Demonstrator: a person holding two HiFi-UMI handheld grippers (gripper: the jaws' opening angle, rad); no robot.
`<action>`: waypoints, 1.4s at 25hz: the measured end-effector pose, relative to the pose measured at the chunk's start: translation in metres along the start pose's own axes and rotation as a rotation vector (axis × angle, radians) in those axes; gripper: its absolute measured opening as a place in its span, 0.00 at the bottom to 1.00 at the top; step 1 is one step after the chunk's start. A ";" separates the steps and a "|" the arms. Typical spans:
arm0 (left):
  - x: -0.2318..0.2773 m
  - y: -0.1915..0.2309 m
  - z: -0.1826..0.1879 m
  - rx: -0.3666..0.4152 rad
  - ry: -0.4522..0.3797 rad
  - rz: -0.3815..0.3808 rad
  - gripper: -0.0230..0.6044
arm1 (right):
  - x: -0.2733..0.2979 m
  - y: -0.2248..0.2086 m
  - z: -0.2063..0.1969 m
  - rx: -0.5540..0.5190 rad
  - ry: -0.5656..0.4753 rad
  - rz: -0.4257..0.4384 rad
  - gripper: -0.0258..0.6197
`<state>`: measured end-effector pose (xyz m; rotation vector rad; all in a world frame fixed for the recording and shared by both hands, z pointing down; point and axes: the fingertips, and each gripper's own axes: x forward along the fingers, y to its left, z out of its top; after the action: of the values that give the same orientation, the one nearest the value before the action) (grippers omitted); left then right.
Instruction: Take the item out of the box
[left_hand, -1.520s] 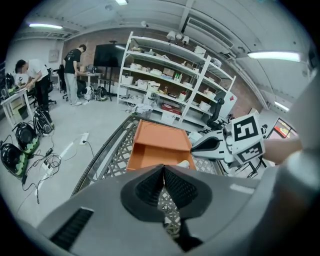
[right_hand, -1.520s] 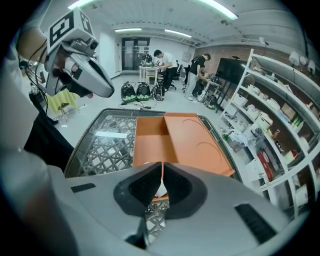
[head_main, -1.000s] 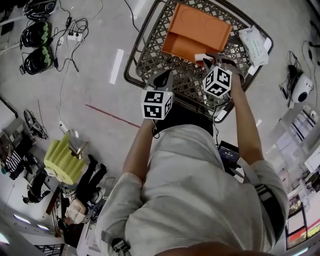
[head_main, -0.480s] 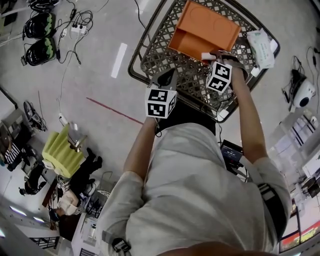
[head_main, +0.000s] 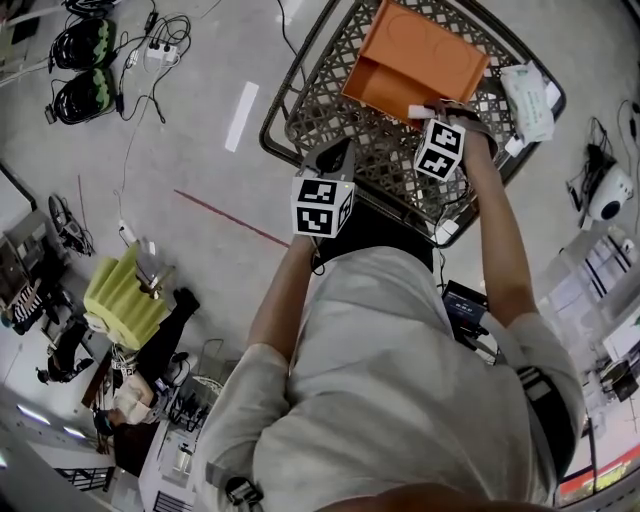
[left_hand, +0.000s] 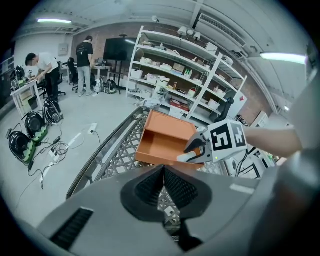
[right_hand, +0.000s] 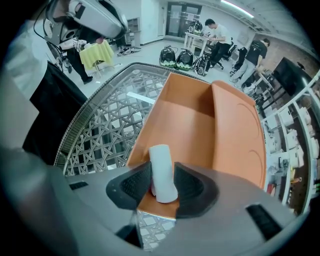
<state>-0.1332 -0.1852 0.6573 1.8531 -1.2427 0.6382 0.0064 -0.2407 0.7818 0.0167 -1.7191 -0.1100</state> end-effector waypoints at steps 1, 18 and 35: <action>0.000 0.000 0.000 -0.001 0.001 0.001 0.05 | 0.001 0.000 0.000 -0.001 0.003 0.002 0.25; 0.002 -0.008 -0.007 -0.010 0.007 0.031 0.05 | 0.012 -0.009 0.003 0.020 0.021 -0.080 0.24; 0.001 -0.014 0.012 0.037 -0.022 0.000 0.05 | -0.048 -0.030 0.034 0.278 -0.239 -0.299 0.24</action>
<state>-0.1203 -0.1927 0.6465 1.8950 -1.2520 0.6465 -0.0209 -0.2645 0.7271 0.4842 -1.9503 -0.0957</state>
